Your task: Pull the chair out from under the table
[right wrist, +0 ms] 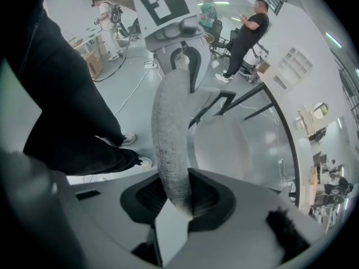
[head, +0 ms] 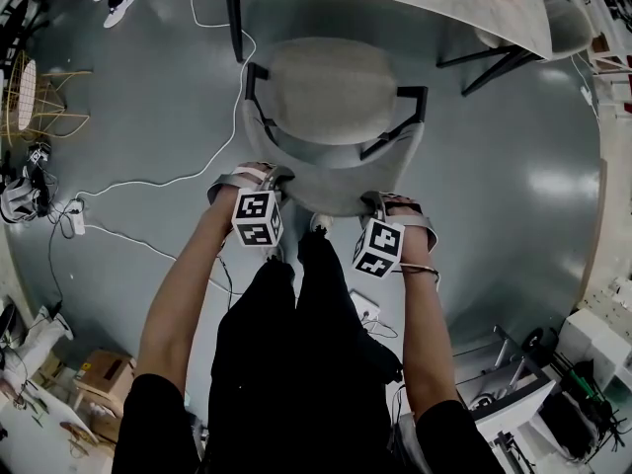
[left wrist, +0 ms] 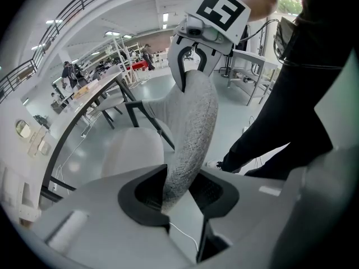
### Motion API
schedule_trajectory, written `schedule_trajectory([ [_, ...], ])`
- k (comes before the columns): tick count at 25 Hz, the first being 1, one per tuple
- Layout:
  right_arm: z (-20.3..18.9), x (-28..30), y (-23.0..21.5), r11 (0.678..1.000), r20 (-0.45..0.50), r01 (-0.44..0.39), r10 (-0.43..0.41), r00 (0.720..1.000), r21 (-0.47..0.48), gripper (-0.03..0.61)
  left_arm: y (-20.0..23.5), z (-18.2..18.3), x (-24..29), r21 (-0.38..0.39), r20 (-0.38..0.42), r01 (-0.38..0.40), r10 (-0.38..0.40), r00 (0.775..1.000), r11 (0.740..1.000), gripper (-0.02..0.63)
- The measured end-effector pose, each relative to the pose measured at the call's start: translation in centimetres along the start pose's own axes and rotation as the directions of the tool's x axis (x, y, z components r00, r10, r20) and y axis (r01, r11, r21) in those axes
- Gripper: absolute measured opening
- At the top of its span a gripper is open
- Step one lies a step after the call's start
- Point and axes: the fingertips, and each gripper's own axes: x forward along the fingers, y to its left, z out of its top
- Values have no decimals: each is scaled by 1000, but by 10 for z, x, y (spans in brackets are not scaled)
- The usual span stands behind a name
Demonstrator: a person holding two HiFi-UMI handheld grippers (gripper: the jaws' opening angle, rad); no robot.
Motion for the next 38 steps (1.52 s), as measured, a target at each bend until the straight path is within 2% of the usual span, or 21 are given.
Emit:
schedule_trajectory([
  [38,4,-13,84,999,-19,14,-13,1000,49,95,-80,2,-11,51,21,12,-13,1000,999,118],
])
